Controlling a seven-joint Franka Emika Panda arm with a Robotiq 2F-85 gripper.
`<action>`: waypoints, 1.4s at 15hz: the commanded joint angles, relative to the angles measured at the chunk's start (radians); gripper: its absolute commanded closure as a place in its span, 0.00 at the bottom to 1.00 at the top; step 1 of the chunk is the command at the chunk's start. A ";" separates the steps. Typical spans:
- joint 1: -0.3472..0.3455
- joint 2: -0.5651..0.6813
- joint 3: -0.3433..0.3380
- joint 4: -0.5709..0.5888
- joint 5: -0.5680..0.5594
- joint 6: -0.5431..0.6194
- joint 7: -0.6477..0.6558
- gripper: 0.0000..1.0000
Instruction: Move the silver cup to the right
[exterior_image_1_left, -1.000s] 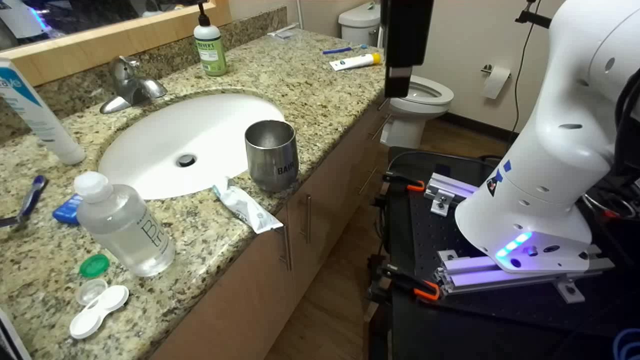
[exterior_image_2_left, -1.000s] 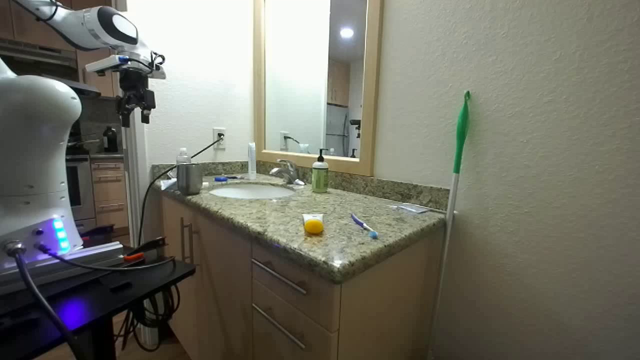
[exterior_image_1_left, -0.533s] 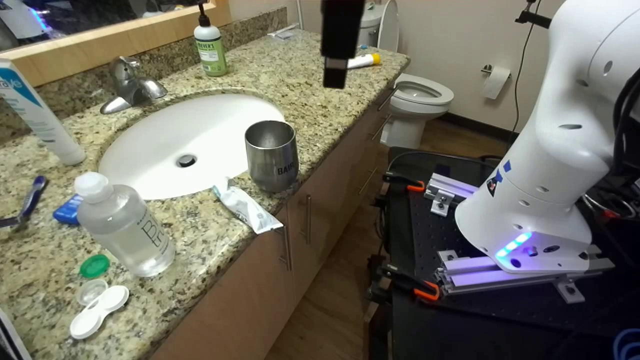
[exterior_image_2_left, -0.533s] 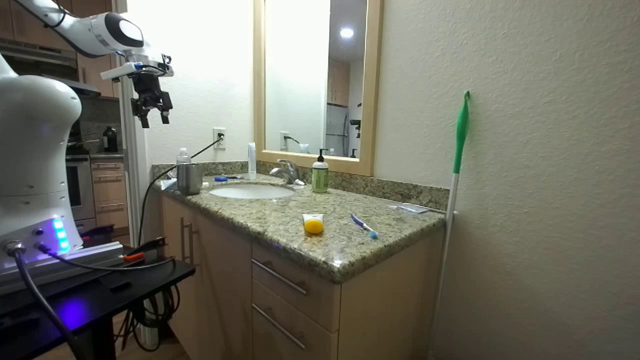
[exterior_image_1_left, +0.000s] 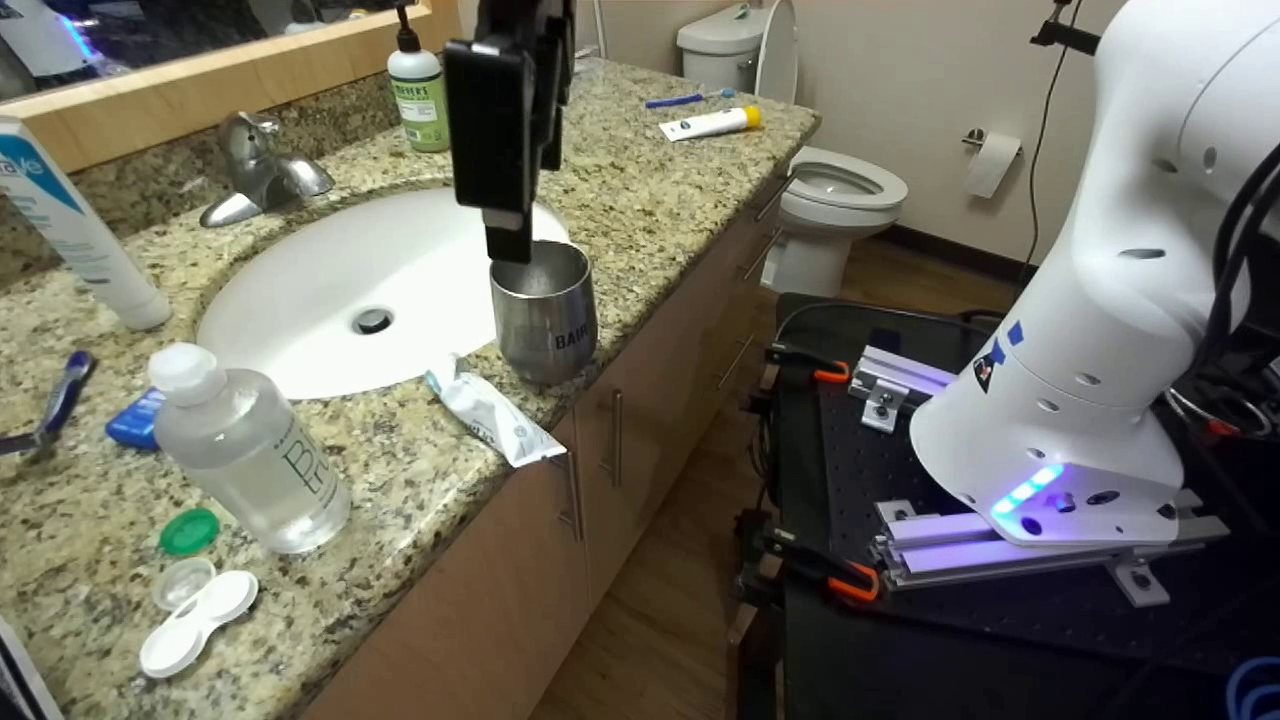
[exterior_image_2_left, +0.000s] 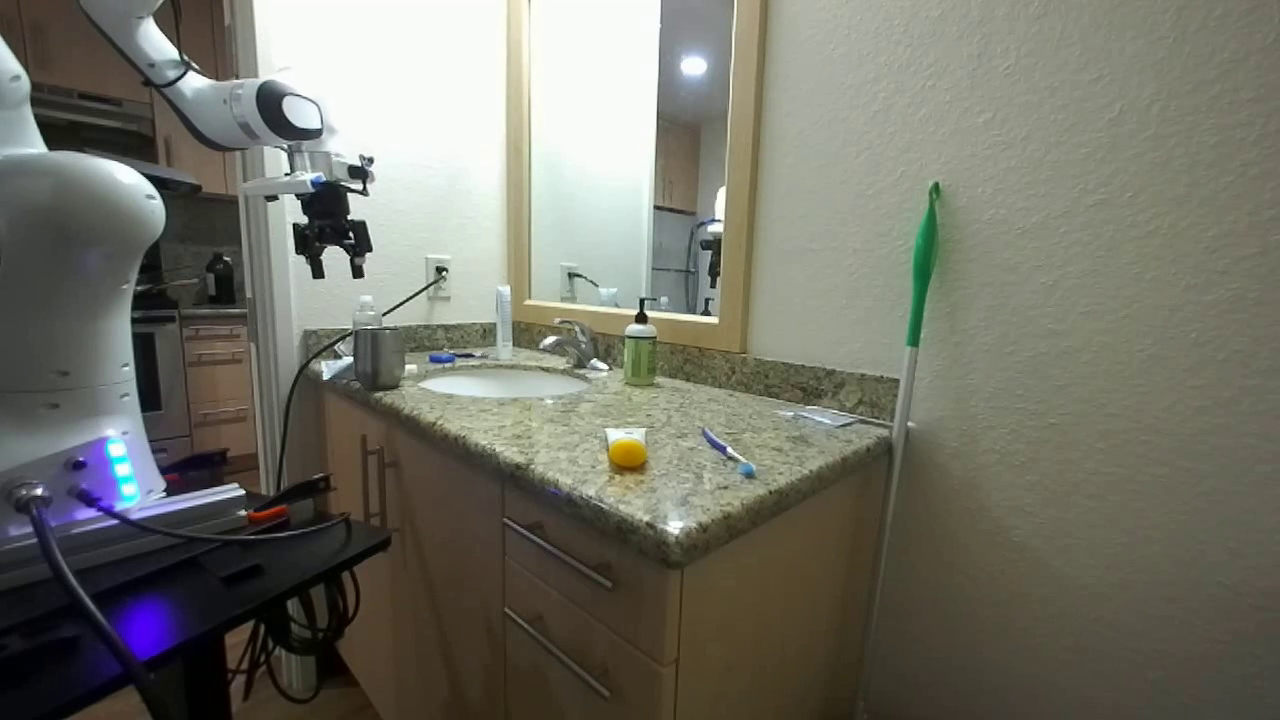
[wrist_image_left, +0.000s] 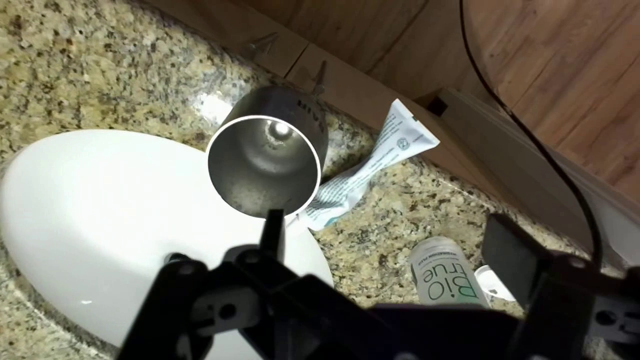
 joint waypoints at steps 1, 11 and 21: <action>-0.001 0.009 -0.001 0.009 0.004 -0.002 -0.003 0.00; -0.050 0.165 -0.047 0.003 -0.003 0.071 -0.009 0.00; -0.068 0.263 -0.056 0.026 -0.011 0.073 0.006 0.00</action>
